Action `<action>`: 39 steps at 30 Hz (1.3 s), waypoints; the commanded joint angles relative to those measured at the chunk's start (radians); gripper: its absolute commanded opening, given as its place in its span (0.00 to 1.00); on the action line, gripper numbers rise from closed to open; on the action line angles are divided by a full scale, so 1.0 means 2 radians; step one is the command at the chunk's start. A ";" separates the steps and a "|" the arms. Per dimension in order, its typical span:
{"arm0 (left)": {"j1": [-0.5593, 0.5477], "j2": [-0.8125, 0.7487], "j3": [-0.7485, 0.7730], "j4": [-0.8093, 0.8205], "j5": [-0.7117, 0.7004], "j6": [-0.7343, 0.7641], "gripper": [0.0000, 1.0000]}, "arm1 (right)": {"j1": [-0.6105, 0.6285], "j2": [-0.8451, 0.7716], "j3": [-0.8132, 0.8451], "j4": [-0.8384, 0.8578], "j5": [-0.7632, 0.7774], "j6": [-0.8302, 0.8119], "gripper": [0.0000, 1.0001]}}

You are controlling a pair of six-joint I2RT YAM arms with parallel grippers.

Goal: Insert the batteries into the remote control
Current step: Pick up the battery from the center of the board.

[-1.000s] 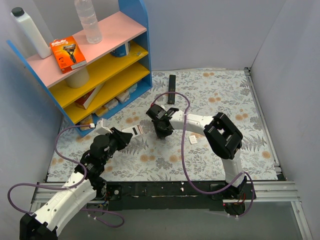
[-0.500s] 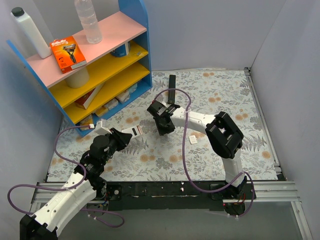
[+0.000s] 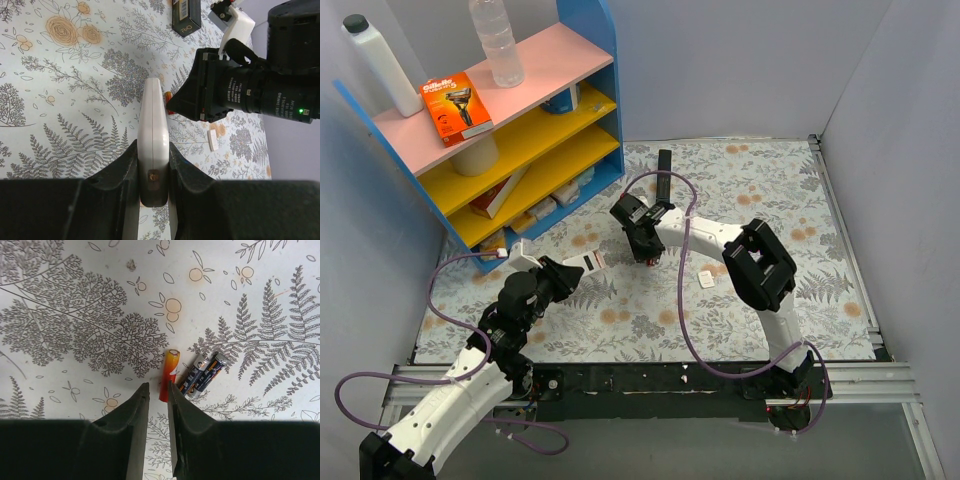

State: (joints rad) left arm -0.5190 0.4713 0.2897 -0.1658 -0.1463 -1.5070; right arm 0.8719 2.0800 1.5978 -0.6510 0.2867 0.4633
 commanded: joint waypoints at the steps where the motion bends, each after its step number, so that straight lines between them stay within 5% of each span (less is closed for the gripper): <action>1: 0.001 -0.008 0.006 0.002 -0.004 0.001 0.00 | -0.003 0.012 0.019 -0.014 0.011 -0.004 0.28; 14: 0.001 -0.008 0.003 0.011 0.005 0.000 0.00 | -0.003 0.007 -0.029 0.001 -0.004 0.003 0.27; 23: 0.000 -0.017 -0.024 0.080 0.060 0.003 0.00 | -0.003 -0.031 -0.076 0.017 -0.027 -0.005 0.07; 39: 0.000 0.086 -0.078 0.372 0.216 -0.055 0.00 | -0.003 -0.325 -0.170 0.024 -0.135 0.004 0.01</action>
State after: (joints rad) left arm -0.5190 0.5831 0.1516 0.3607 0.2024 -1.5497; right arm 0.8650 1.5604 1.2835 -0.6067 0.1299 0.4419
